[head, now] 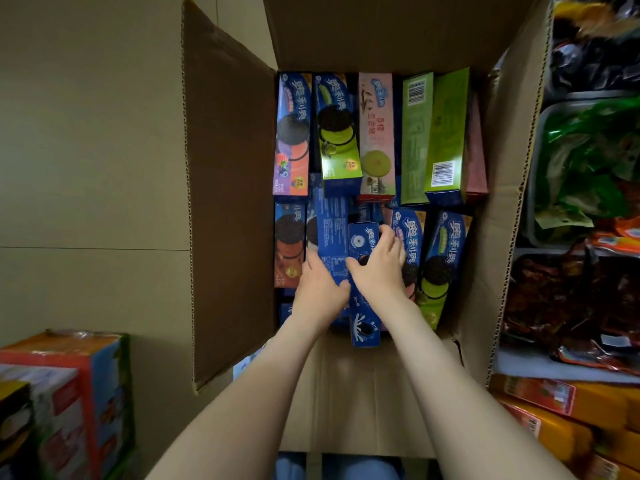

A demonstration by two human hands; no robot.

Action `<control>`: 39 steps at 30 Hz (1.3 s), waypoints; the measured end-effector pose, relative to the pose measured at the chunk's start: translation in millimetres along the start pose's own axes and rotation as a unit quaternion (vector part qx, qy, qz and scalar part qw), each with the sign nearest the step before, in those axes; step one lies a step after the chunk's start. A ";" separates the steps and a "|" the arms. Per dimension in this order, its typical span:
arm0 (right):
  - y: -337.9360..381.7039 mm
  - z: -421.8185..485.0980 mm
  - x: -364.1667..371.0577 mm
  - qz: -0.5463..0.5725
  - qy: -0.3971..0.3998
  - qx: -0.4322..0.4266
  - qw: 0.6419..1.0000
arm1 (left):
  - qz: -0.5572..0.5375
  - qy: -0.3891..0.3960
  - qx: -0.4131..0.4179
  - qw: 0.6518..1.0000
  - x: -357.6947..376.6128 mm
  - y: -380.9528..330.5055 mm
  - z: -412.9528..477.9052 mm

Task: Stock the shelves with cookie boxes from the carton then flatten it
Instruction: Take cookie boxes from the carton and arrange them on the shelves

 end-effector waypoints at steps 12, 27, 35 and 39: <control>-39.2 -7.4 23.8 0.004 0.072 0.073 0.995 | -0.045 0.010 -0.039 0.998 -0.3 29.9 -2.4; -59.1 -1.0 4.2 0.197 0.016 0.073 0.978 | 0.192 -0.034 0.158 0.968 -15.9 13.7 -5.3; -60.1 10.5 9.9 0.161 0.058 0.065 0.983 | 0.213 0.022 0.239 0.947 -2.0 -3.2 -6.6; -61.9 13.6 13.5 0.139 0.035 0.073 0.987 | 0.219 0.029 0.212 0.952 2.1 -2.3 -4.8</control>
Point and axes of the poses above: each hand's wrist, its own z-axis towards the middle knuckle, its own x-axis out of the palm, y = z × x, the point moved 9 cm from there along z, towards the middle knuckle, and after that the axes turned 2 degrees about -y, right-handed, at the moved point
